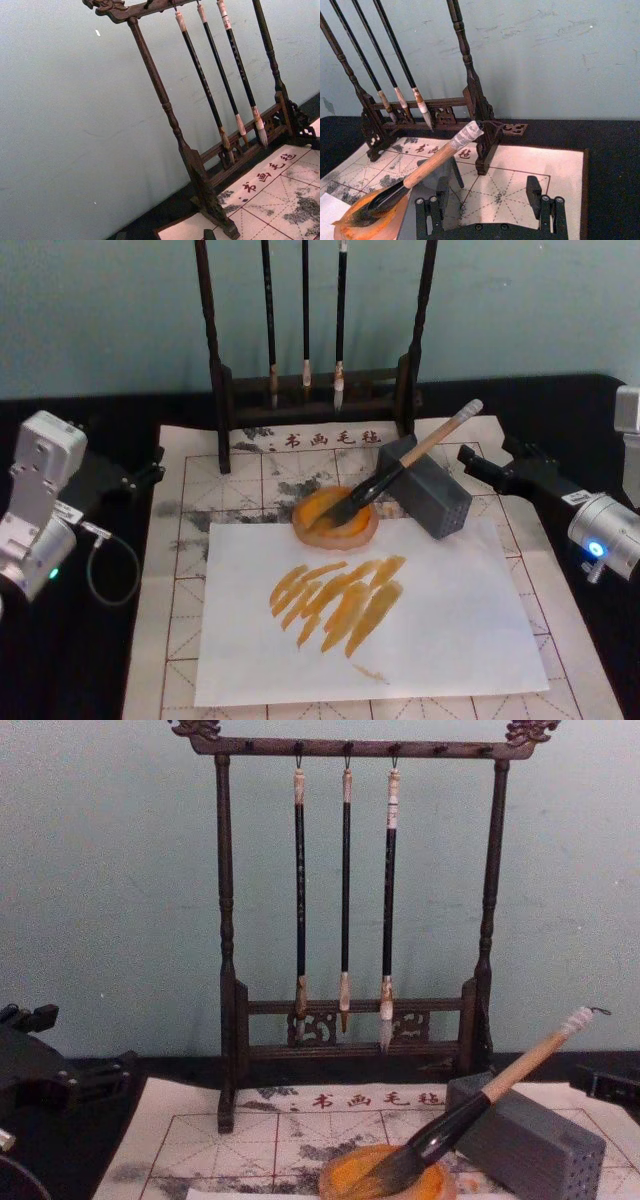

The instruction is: Pick up the brush from the inkstone, write on the paper, then place the brush back to its original position.

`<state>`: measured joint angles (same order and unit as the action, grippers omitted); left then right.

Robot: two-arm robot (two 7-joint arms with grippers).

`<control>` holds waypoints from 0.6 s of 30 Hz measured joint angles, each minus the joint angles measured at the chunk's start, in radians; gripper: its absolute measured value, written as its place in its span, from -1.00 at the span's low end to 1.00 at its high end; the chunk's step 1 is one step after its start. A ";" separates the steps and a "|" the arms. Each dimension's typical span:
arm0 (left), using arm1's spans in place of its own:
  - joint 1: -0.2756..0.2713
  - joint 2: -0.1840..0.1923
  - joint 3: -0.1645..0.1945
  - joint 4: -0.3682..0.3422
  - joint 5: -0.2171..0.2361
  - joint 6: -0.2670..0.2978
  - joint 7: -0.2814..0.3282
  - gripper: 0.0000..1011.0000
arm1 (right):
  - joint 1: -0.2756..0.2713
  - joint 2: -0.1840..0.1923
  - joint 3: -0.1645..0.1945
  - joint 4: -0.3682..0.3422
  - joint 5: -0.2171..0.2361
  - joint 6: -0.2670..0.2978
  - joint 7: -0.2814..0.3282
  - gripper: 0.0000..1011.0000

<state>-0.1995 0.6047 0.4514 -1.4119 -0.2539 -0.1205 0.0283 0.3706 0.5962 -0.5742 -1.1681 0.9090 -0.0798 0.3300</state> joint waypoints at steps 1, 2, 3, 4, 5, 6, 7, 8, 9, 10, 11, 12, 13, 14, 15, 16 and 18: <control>0.000 0.000 0.000 0.000 0.000 0.000 0.000 0.98 | 0.000 0.000 0.000 0.000 0.000 0.000 0.000 0.98; 0.000 0.000 0.000 0.000 0.000 0.000 0.000 0.98 | 0.000 0.000 0.000 0.000 0.000 0.000 0.000 0.98; 0.000 0.000 0.000 0.000 0.000 0.000 0.000 0.98 | 0.000 0.000 0.000 0.000 0.000 0.000 0.000 0.98; 0.000 0.000 0.000 0.000 0.000 0.000 0.000 0.98 | 0.000 0.000 0.000 0.000 0.000 0.000 0.000 0.98; 0.000 0.000 0.000 0.000 0.000 0.000 0.000 0.98 | 0.000 0.000 0.000 0.000 0.000 0.000 0.000 0.98; 0.000 0.000 0.000 0.000 0.000 0.000 0.000 0.98 | 0.000 0.000 0.000 0.000 0.000 0.000 0.000 0.98; 0.000 0.000 0.000 0.000 0.000 0.000 0.000 0.98 | 0.000 0.000 0.000 0.000 0.000 0.000 0.000 0.98; 0.000 0.000 0.000 0.000 0.000 0.000 0.000 0.98 | 0.000 0.000 0.000 0.000 0.000 0.000 0.000 0.98; 0.000 0.000 0.000 0.000 0.000 0.000 0.000 0.98 | 0.000 0.000 0.000 0.000 0.000 0.000 0.000 0.98; 0.000 0.000 0.000 0.000 0.000 0.000 0.000 0.98 | 0.000 0.000 0.000 0.000 0.000 0.000 0.000 0.98; 0.000 0.000 0.000 0.000 0.000 0.000 0.000 0.98 | 0.000 0.000 0.000 0.000 0.000 0.000 0.000 0.98; 0.000 0.000 0.000 0.000 0.000 0.000 0.000 0.98 | 0.000 0.000 0.000 0.000 0.000 0.000 0.000 0.98; 0.000 0.000 0.000 0.000 0.000 0.000 0.000 0.98 | 0.000 0.000 0.000 0.000 0.000 0.000 0.000 0.98; 0.000 0.000 0.000 0.000 0.000 0.000 0.000 0.98 | 0.000 0.000 0.000 0.000 0.000 0.000 0.000 0.98; 0.000 0.000 0.000 0.000 0.000 0.000 0.000 0.98 | 0.000 0.000 0.000 0.000 0.000 0.000 0.000 0.98; 0.000 0.000 0.000 0.000 0.000 0.000 0.000 0.98 | 0.000 0.000 0.000 0.000 0.000 0.000 0.000 0.98; 0.000 0.000 0.000 0.000 0.000 0.000 0.000 0.98 | 0.000 0.000 0.000 0.000 0.000 0.000 0.000 0.98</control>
<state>-0.1995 0.6047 0.4514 -1.4120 -0.2539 -0.1205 0.0283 0.3704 0.5962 -0.5742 -1.1680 0.9093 -0.0799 0.3299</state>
